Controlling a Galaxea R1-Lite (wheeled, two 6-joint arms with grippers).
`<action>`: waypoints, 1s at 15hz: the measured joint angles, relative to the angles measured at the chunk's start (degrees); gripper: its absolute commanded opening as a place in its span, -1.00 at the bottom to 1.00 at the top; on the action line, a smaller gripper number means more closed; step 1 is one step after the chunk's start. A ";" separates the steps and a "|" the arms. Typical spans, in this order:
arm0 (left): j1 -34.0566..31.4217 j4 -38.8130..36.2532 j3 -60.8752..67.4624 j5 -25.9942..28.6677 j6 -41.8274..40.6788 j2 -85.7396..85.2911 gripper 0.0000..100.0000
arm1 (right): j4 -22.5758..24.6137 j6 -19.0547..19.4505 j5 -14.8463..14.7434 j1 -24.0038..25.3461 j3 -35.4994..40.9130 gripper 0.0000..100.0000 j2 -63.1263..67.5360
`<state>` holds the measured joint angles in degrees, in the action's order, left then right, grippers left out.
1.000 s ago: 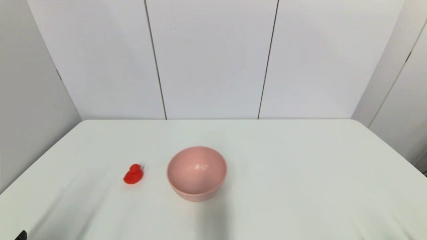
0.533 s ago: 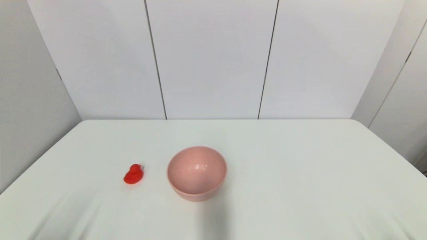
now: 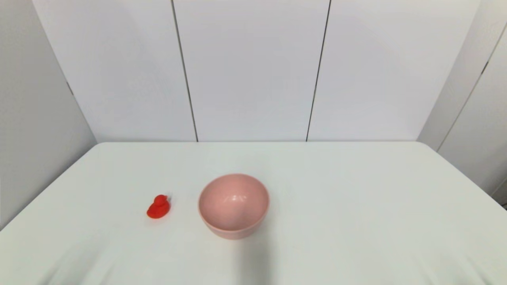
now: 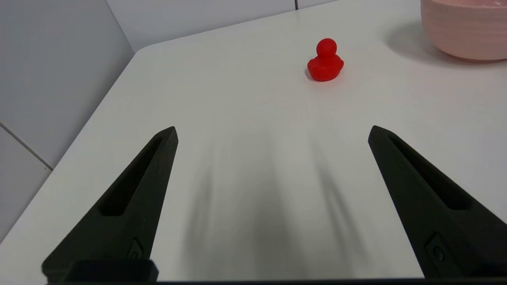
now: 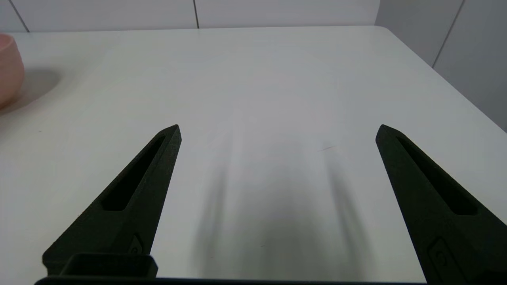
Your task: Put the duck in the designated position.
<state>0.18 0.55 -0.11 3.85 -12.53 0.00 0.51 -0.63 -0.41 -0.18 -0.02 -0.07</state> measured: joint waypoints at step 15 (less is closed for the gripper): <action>0.00 0.07 0.11 -1.68 7.91 -0.10 1.00 | 0.00 -0.07 0.00 0.00 0.00 1.00 0.00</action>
<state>0.18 0.62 0.00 2.17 -4.62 -0.10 0.51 -0.71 -0.41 -0.18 -0.02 -0.07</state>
